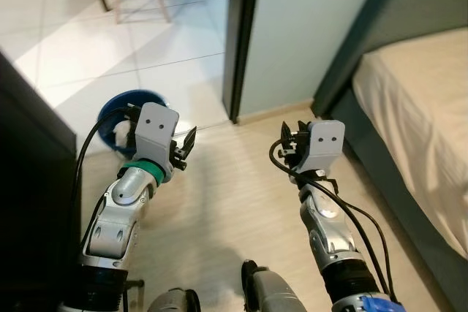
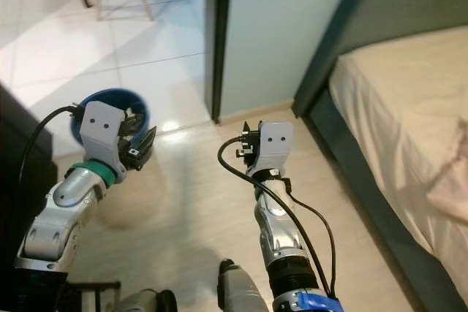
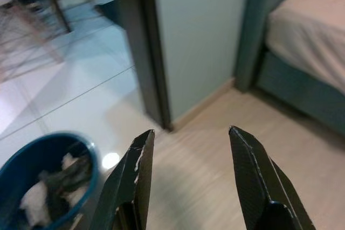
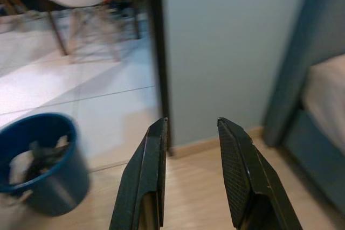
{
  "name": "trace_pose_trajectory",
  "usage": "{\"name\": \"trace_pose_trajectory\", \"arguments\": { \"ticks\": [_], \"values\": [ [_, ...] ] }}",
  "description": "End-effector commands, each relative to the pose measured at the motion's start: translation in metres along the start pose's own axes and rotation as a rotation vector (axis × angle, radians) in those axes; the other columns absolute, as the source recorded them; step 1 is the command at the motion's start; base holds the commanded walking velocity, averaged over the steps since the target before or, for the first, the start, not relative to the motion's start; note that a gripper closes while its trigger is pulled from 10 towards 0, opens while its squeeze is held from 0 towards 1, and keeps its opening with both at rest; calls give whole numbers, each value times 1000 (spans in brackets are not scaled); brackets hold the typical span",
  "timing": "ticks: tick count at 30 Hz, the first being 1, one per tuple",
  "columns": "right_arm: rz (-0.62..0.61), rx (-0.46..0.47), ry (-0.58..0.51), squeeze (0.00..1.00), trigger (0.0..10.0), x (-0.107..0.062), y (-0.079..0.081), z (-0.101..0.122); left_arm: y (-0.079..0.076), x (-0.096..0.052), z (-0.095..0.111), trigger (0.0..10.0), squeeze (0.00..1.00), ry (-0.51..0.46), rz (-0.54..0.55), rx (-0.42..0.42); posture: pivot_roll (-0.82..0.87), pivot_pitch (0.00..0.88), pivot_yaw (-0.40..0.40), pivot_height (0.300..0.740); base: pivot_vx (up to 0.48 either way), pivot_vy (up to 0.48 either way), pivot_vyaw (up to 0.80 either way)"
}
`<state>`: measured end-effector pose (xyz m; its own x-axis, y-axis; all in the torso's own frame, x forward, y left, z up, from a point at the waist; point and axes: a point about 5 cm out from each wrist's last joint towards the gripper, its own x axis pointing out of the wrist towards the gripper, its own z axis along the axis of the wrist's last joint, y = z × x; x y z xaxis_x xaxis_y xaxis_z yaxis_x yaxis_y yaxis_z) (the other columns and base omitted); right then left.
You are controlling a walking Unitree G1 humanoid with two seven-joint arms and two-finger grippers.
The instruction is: Clean up the room
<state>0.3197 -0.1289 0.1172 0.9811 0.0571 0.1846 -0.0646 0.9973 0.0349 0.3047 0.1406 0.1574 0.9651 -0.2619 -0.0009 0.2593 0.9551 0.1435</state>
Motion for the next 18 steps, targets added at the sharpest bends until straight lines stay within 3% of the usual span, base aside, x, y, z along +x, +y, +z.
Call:
{"name": "trace_pose_trajectory", "arguments": {
  "ticks": [1, 18],
  "values": [
    [-9, 16, 28, 0, 10000, -4, -1, -6, -2, -1, -8, 10000, 0, 32, -8, -5, 16, 144, 47, 740, 0, 0, -800],
    [5, 21, 22, 0, 10000, -3, 0, -4, -2, -1, -9, 10000, 0, 31, 0, -6, 13, 141, 41, 740, 0, 0, -800]
  ]
}}
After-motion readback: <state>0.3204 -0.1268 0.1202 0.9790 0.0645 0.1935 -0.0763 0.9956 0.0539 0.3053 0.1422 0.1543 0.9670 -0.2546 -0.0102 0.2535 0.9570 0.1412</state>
